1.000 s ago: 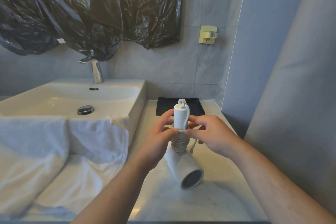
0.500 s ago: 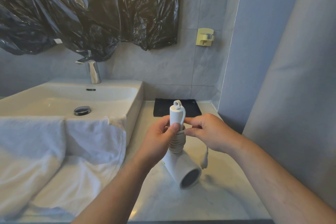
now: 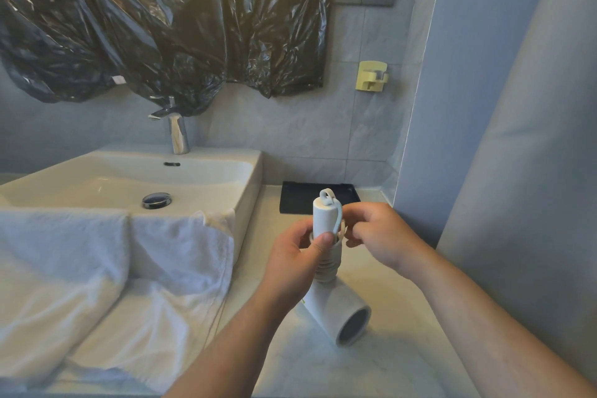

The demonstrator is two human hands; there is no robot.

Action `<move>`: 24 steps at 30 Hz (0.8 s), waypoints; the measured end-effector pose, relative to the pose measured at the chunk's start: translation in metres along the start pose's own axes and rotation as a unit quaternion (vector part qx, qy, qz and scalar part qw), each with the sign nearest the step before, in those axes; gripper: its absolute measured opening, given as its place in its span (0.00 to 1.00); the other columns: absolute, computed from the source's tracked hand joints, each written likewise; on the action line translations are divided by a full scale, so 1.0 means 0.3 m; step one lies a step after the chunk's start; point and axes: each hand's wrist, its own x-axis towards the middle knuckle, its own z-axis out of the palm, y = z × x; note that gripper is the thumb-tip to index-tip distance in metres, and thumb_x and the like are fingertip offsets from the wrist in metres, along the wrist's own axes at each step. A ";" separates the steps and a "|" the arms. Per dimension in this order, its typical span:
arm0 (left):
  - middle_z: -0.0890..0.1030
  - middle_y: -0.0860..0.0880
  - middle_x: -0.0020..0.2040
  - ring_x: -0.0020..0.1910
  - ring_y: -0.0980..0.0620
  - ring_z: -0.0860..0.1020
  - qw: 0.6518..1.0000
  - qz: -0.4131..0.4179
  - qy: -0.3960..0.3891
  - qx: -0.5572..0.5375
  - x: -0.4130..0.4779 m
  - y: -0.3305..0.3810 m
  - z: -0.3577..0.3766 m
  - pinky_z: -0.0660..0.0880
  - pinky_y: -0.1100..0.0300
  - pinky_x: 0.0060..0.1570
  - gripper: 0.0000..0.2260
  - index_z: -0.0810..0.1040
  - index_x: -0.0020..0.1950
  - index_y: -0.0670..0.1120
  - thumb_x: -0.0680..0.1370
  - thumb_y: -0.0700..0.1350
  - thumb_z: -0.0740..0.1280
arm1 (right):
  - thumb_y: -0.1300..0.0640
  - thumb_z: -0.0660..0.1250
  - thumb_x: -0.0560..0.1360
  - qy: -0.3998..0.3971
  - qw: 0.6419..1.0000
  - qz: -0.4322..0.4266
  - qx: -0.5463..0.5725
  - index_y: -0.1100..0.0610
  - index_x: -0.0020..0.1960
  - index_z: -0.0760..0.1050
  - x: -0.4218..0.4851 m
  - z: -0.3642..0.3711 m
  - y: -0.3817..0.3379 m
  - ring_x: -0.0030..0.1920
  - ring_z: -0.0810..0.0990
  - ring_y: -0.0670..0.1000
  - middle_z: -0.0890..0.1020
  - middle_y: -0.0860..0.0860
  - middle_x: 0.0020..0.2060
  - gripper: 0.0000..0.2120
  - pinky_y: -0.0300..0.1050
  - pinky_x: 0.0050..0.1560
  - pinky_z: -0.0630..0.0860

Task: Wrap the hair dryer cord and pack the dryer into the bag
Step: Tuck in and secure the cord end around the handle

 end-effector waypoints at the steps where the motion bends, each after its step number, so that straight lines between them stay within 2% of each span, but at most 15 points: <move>1: 0.84 0.53 0.47 0.48 0.54 0.82 1.000 -0.004 0.015 -0.001 -0.005 -0.001 0.007 0.77 0.57 0.49 0.15 0.82 0.54 0.50 0.73 0.58 0.69 | 0.63 0.58 0.65 -0.031 0.998 0.000 0.062 0.51 0.47 0.84 0.000 -0.008 -0.011 0.43 0.79 0.50 0.83 0.50 0.42 0.20 0.48 0.49 0.79; 3: 0.85 0.52 0.50 0.51 0.53 0.83 0.999 -0.016 0.049 -0.011 -0.015 -0.007 0.021 0.79 0.54 0.51 0.15 0.81 0.55 0.52 0.72 0.57 0.71 | 0.59 0.57 0.64 -0.093 0.990 -0.015 0.106 0.54 0.51 0.83 -0.005 -0.024 -0.030 0.49 0.80 0.54 0.85 0.55 0.47 0.21 0.51 0.54 0.76; 5: 0.85 0.52 0.50 0.51 0.53 0.83 0.997 -0.027 0.071 -0.018 -0.019 -0.008 0.030 0.80 0.51 0.52 0.15 0.80 0.54 0.52 0.71 0.57 0.72 | 0.54 0.58 0.69 -0.123 0.987 -0.034 0.099 0.55 0.54 0.82 -0.011 -0.020 -0.037 0.54 0.80 0.56 0.85 0.53 0.50 0.19 0.53 0.57 0.75; 7: 0.85 0.53 0.47 0.49 0.56 0.83 0.996 -0.019 0.091 -0.011 -0.024 -0.001 0.039 0.79 0.58 0.48 0.10 0.81 0.52 0.51 0.74 0.53 0.73 | 0.45 0.60 0.72 -0.098 0.992 -0.037 0.073 0.52 0.53 0.81 -0.008 -0.001 -0.030 0.53 0.82 0.53 0.86 0.50 0.48 0.17 0.55 0.59 0.77; 8: 0.85 0.55 0.45 0.46 0.59 0.83 0.995 -0.014 0.103 -0.008 -0.030 0.005 0.046 0.78 0.65 0.44 0.06 0.81 0.50 0.51 0.75 0.50 0.73 | 0.41 0.62 0.71 -0.073 0.995 -0.037 0.051 0.49 0.52 0.81 -0.004 0.009 -0.021 0.52 0.83 0.52 0.86 0.49 0.47 0.17 0.57 0.59 0.78; 10: 0.85 0.56 0.43 0.44 0.61 0.82 0.994 -0.004 0.106 0.003 -0.043 0.014 0.055 0.74 0.71 0.40 0.02 0.83 0.48 0.52 0.78 0.46 0.70 | 0.36 0.62 0.70 -0.035 0.998 -0.038 0.020 0.45 0.53 0.78 0.002 0.021 0.002 0.51 0.83 0.50 0.85 0.46 0.47 0.18 0.58 0.57 0.78; 13: 0.84 0.57 0.49 0.53 0.60 0.79 0.996 0.021 0.059 0.067 -0.051 0.001 0.043 0.74 0.68 0.49 0.13 0.83 0.55 0.59 0.81 0.44 0.63 | 0.38 0.60 0.75 -0.007 0.999 -0.043 0.007 0.45 0.53 0.77 0.000 0.018 0.016 0.51 0.82 0.50 0.84 0.45 0.47 0.15 0.59 0.56 0.78; 15: 0.81 0.59 0.53 0.57 0.60 0.76 0.993 0.029 0.065 0.092 -0.034 -0.008 0.016 0.72 0.66 0.54 0.15 0.80 0.56 0.65 0.82 0.44 0.61 | 0.42 0.60 0.78 -0.010 0.999 -0.044 0.013 0.46 0.52 0.77 -0.004 0.012 0.017 0.51 0.81 0.50 0.84 0.45 0.47 0.11 0.59 0.57 0.78; 17: 0.79 0.58 0.57 0.58 0.59 0.76 0.989 0.021 0.117 0.087 -0.004 -0.005 -0.019 0.71 0.67 0.53 0.13 0.76 0.57 0.62 0.82 0.42 0.61 | 0.41 0.60 0.77 -0.022 0.999 -0.037 0.019 0.45 0.53 0.77 -0.009 0.007 0.016 0.52 0.81 0.50 0.83 0.45 0.48 0.12 0.58 0.58 0.77; 18: 0.78 0.55 0.60 0.57 0.58 0.76 0.988 0.010 0.129 0.085 0.019 0.000 -0.039 0.71 0.68 0.51 0.13 0.75 0.60 0.58 0.82 0.41 0.61 | 0.40 0.60 0.76 -0.030 0.999 -0.035 0.023 0.44 0.54 0.76 -0.010 0.006 0.017 0.53 0.81 0.51 0.83 0.45 0.49 0.12 0.58 0.58 0.77; 19: 0.77 0.53 0.63 0.57 0.57 0.76 0.988 -0.005 0.122 0.091 0.046 0.006 -0.055 0.71 0.68 0.51 0.15 0.74 0.65 0.54 0.82 0.40 0.61 | 0.40 0.60 0.76 -0.038 0.998 -0.036 0.028 0.43 0.54 0.76 -0.010 0.005 0.021 0.53 0.81 0.51 0.83 0.45 0.49 0.12 0.57 0.58 0.77; 21: 0.74 0.53 0.67 0.52 0.54 0.77 0.992 -0.049 0.052 0.102 0.099 0.017 -0.075 0.72 0.64 0.49 0.21 0.71 0.72 0.51 0.79 0.37 0.61 | 0.42 0.60 0.78 -0.053 0.997 -0.041 0.050 0.43 0.55 0.76 -0.015 0.004 0.017 0.53 0.81 0.49 0.84 0.43 0.49 0.10 0.53 0.58 0.78; 23: 0.76 0.53 0.66 0.43 0.53 0.77 0.988 -0.098 -0.059 0.108 0.131 0.031 -0.084 0.73 0.61 0.41 0.25 0.72 0.71 0.54 0.75 0.38 0.62 | 0.44 0.60 0.77 -0.068 0.994 -0.046 0.076 0.45 0.55 0.76 -0.027 0.003 0.001 0.50 0.82 0.44 0.85 0.41 0.47 0.11 0.44 0.54 0.78; 24: 0.79 0.53 0.62 0.41 0.53 0.75 0.980 -0.109 -0.117 0.117 0.139 0.038 -0.084 0.72 0.62 0.38 0.24 0.76 0.68 0.54 0.72 0.39 0.62 | 0.44 0.60 0.77 -0.075 0.993 -0.046 0.080 0.46 0.55 0.77 -0.033 0.003 -0.006 0.50 0.82 0.43 0.85 0.41 0.47 0.12 0.41 0.52 0.78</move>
